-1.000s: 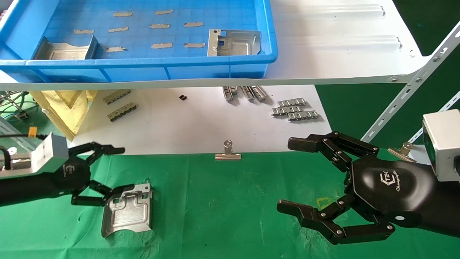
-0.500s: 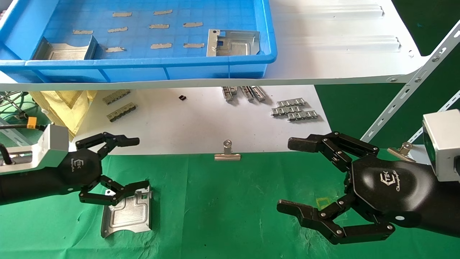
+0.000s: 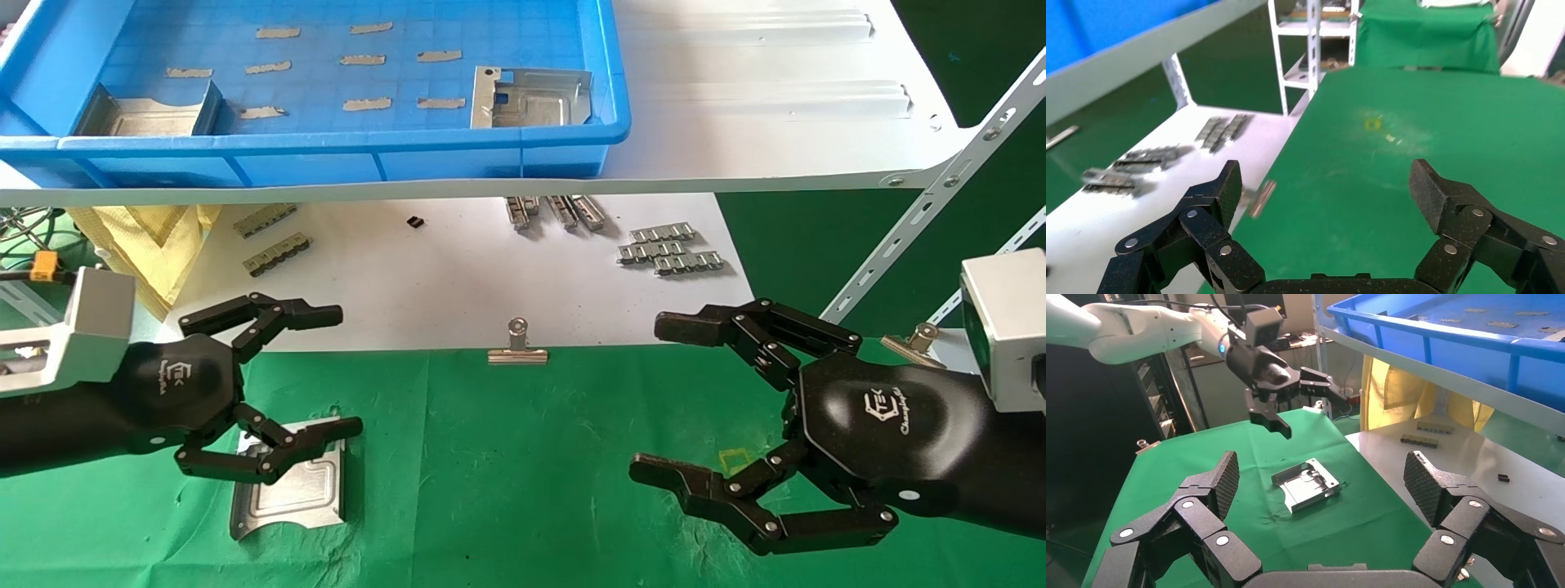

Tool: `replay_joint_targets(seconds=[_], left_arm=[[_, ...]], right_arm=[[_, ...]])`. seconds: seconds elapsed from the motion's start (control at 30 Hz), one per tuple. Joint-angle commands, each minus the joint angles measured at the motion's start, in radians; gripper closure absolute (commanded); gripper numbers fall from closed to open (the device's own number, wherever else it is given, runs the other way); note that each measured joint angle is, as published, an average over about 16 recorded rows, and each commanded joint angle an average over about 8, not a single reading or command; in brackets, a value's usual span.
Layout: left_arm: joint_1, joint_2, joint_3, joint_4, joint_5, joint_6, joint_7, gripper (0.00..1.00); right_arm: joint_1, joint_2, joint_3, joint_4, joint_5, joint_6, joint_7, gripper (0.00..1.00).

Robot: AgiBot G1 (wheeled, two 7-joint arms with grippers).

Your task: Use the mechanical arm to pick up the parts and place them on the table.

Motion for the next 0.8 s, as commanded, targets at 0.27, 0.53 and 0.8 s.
replay_joint_targets(seconds=[0.27,0.53,0.8], left_arm=[[0.081,-0.028,-0.074,-0.176,-0.045,-0.015,-0.120,0.00],[0.153,-0.054,-0.141,-0.333,-0.085,-0.029,-0.227,0.00],[0.217,-0.076,-0.200,-0.472,-0.121,-0.041,-0.321,0.00]], right_arm=[[0.000,0.000,0.000,0.000,0.000,0.000,0.000,0.00],[0.000,0.000,0.000,0.000,0.000,0.000,0.000,0.00],[0.000,0.000,0.000,0.000,0.000,0.000,0.000,0.00]])
